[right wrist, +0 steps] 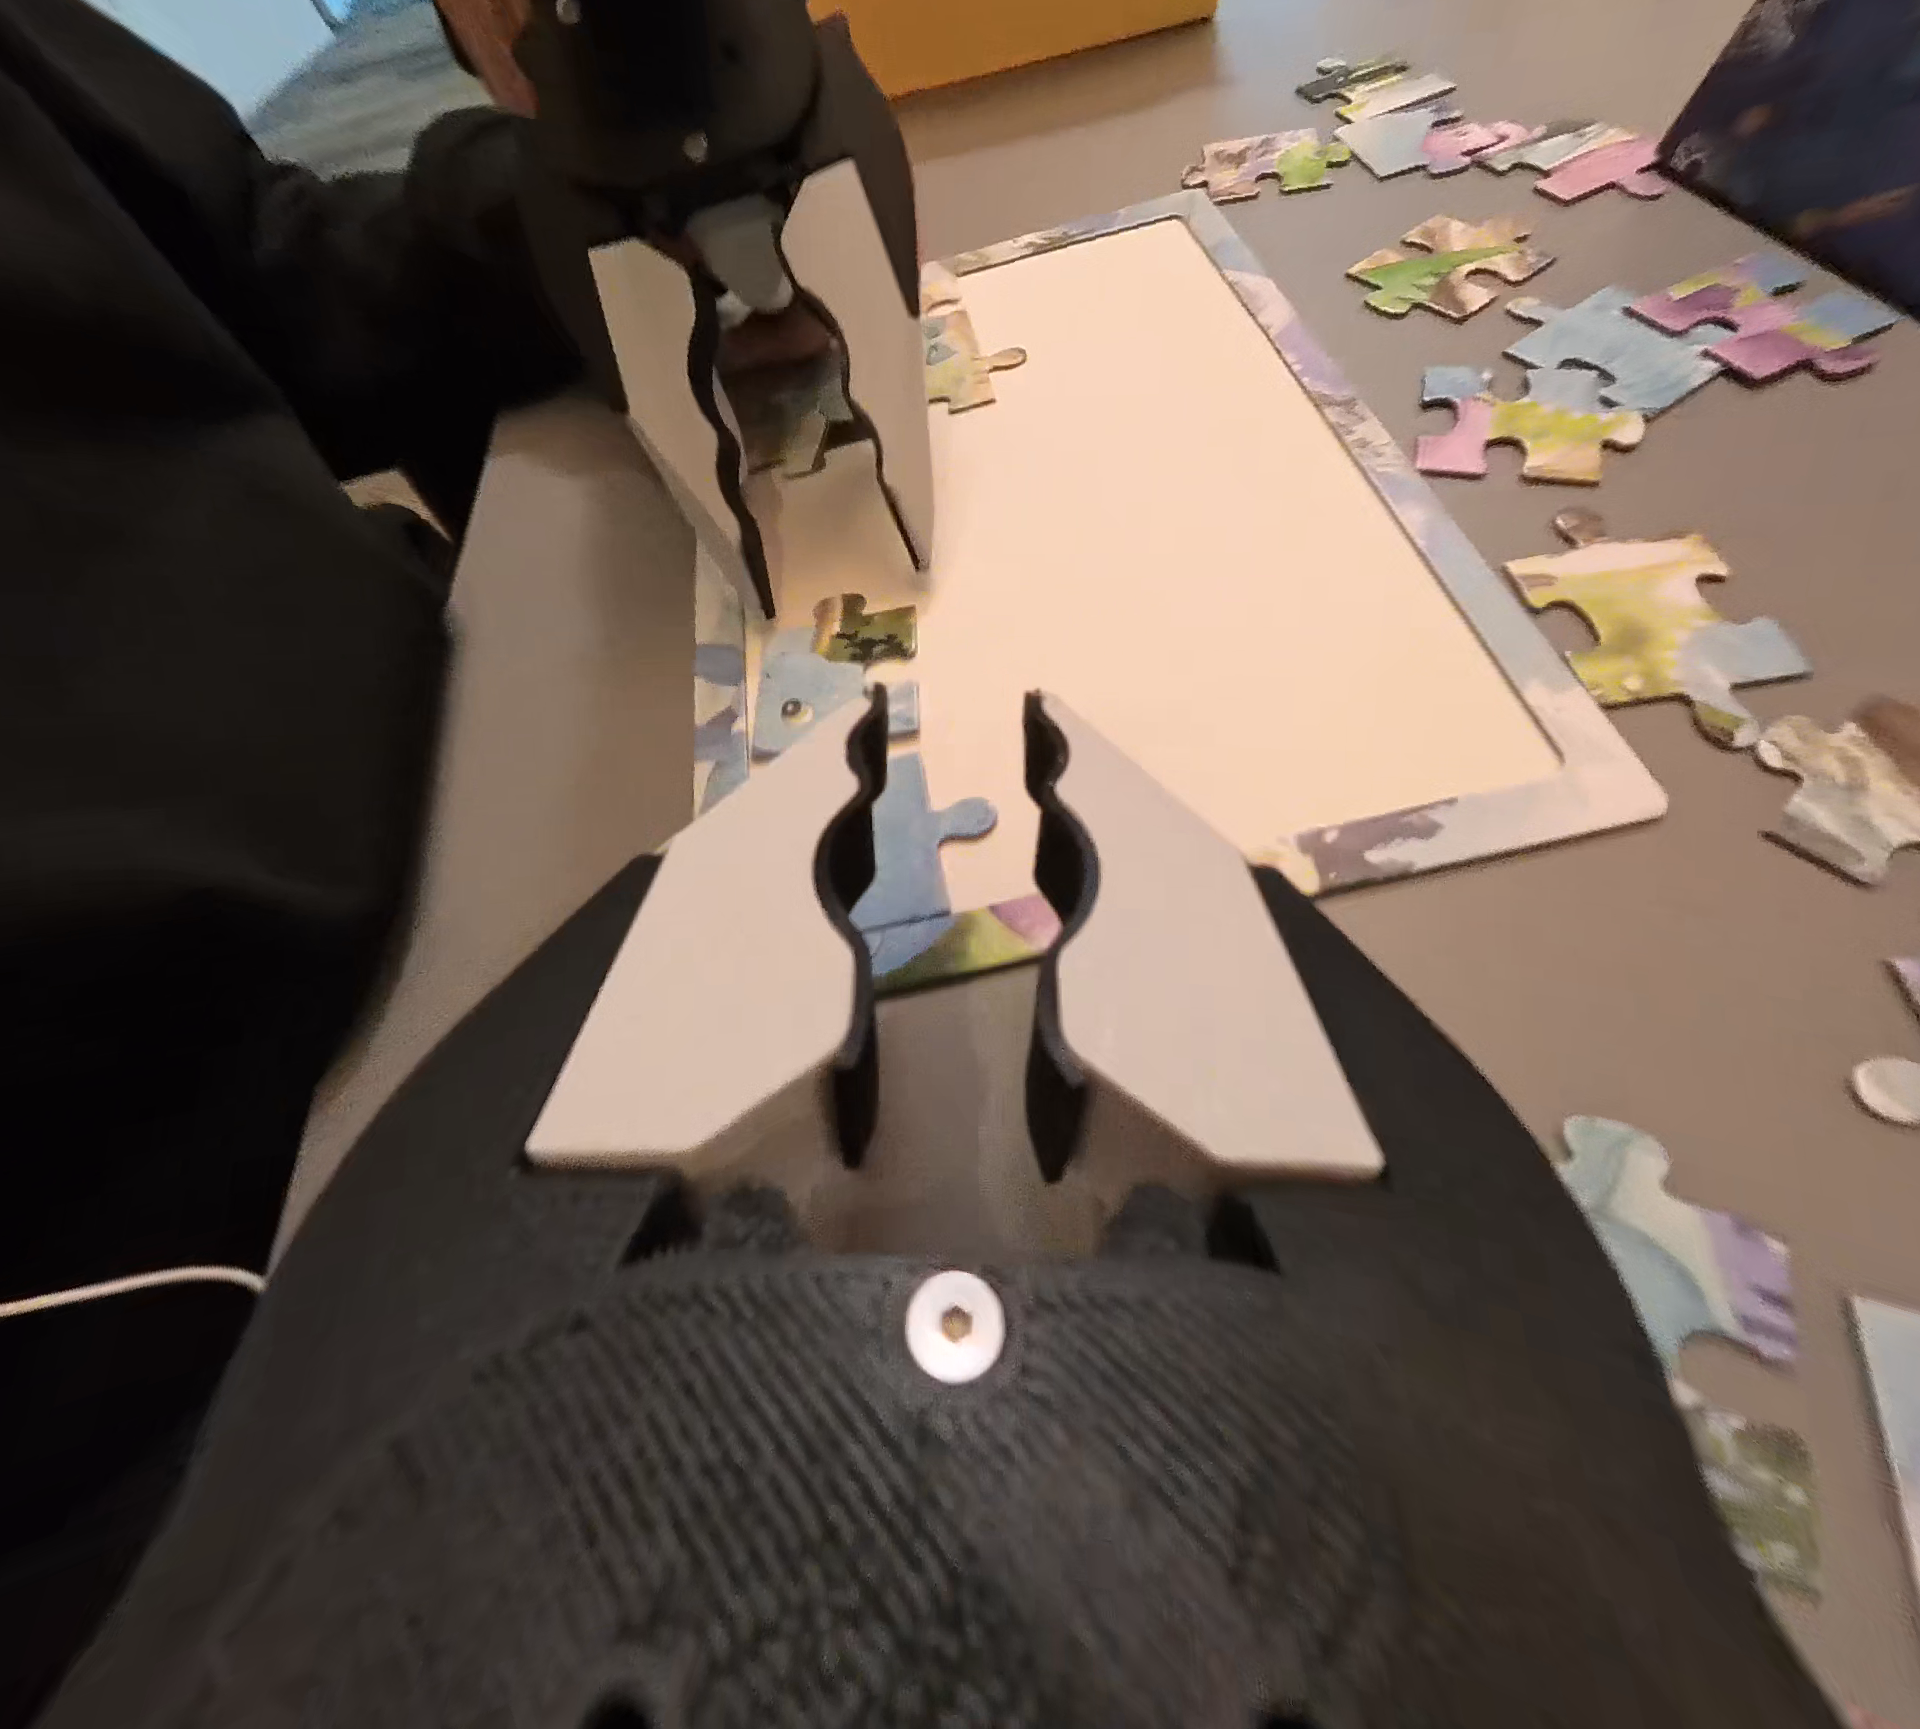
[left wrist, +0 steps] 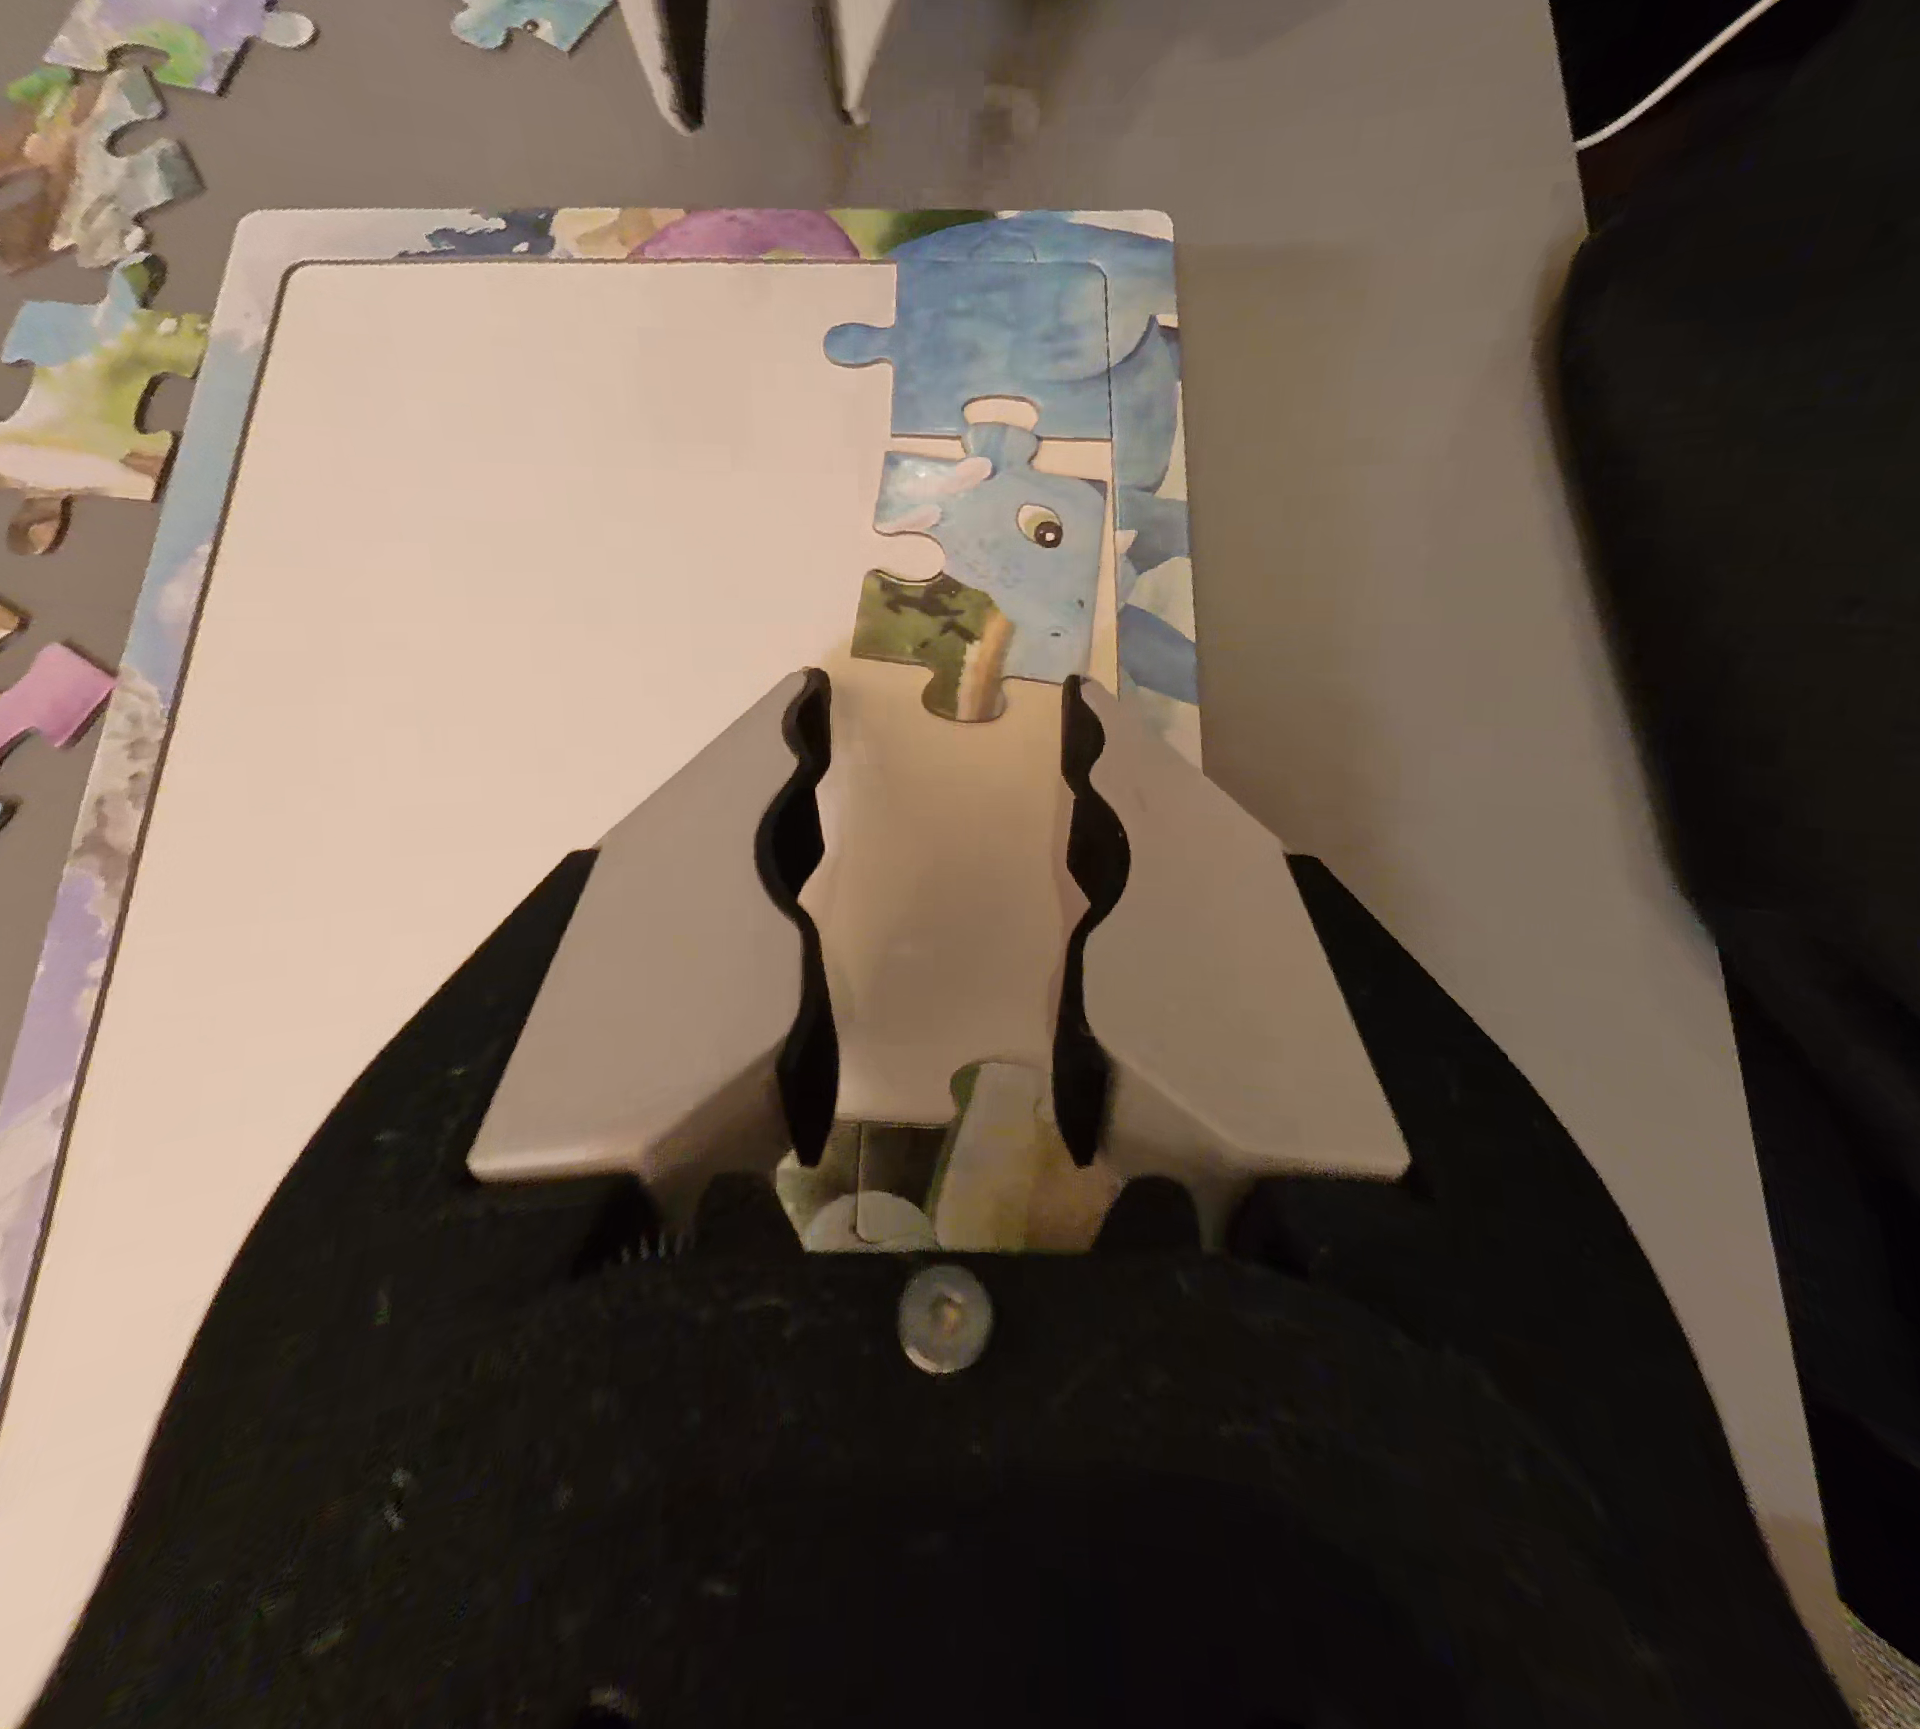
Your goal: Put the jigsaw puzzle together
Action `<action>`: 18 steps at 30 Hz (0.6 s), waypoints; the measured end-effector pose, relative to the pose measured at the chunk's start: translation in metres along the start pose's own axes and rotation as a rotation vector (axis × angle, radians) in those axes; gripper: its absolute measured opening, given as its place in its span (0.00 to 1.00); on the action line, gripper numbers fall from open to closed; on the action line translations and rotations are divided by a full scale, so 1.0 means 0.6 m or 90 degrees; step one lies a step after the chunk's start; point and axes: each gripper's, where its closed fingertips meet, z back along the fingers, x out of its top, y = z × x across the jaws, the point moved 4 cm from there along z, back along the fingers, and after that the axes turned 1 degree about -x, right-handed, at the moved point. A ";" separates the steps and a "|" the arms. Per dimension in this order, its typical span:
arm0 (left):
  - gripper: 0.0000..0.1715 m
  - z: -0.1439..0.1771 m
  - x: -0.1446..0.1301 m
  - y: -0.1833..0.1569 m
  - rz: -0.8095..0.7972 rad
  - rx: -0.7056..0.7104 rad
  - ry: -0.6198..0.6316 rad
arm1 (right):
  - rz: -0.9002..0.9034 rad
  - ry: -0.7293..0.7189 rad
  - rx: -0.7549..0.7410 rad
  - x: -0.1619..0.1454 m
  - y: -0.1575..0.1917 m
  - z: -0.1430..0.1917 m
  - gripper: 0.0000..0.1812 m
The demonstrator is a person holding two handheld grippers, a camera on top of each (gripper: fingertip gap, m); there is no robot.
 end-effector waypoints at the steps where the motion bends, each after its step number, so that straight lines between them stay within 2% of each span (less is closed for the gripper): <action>1: 0.25 0.000 0.000 -0.001 -0.001 0.004 -0.001 | 0.014 0.002 -0.011 -0.007 0.009 0.001 0.13; 8: 0.21 -0.009 0.000 -0.008 0.001 -0.001 0.022 | 0.095 0.075 -0.102 -0.041 0.054 -0.007 0.14; 12: 0.18 -0.014 0.004 -0.014 -0.007 0.002 0.022 | 0.069 0.159 -0.088 -0.066 0.059 -0.025 0.17; 18: 0.15 -0.014 0.007 -0.027 -0.018 -0.020 0.016 | 0.065 0.164 -0.089 -0.067 0.058 -0.027 0.15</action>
